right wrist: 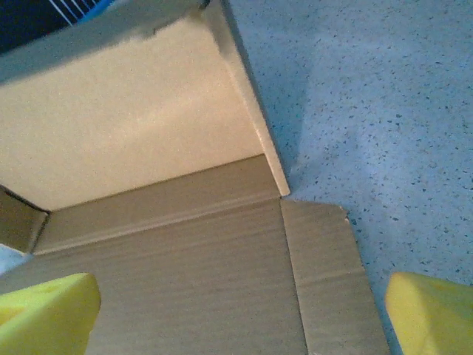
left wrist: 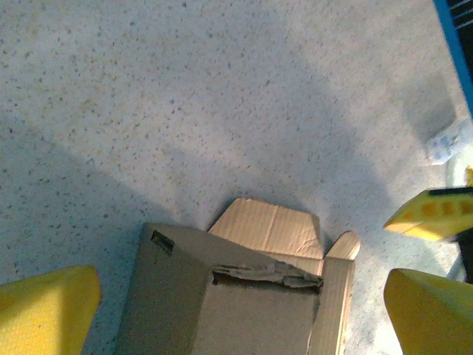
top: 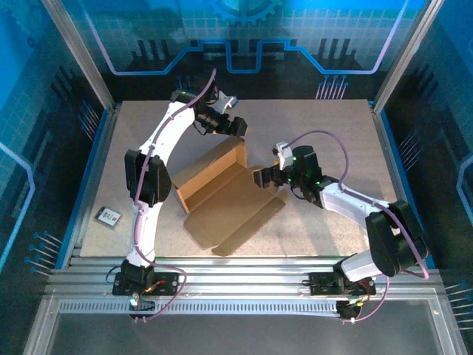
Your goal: Fold the paper box
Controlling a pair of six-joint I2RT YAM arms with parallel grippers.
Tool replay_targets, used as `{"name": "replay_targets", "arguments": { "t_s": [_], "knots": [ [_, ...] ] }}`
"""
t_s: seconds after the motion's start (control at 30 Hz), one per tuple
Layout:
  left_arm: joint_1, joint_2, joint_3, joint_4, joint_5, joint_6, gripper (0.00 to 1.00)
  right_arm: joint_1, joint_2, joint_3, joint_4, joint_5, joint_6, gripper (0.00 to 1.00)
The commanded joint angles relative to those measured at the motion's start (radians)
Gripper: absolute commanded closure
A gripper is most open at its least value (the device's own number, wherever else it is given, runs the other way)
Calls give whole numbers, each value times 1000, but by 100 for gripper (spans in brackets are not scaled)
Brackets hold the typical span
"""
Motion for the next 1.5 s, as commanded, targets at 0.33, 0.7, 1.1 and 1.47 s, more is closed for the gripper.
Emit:
{"name": "replay_targets", "arguments": {
  "t_s": [0.33, 0.7, 1.1, 1.47],
  "knots": [
    [-53, -95, 49, -79, -206, 44, 1, -53, 90, 159, -20, -43, 108, 0],
    [-64, -15, 100, -135, -176, 101, 1, -52, 20, 158, -65, -104, 99, 0],
    [-74, 41, 156, -127, -175, 146, 1, -62, -66, 81, -104, -124, 42, 0],
    [-87, 82, 151, -138, -143, 149, 6, -67, -89, 62, -123, -113, 83, 0]
  ]
}}
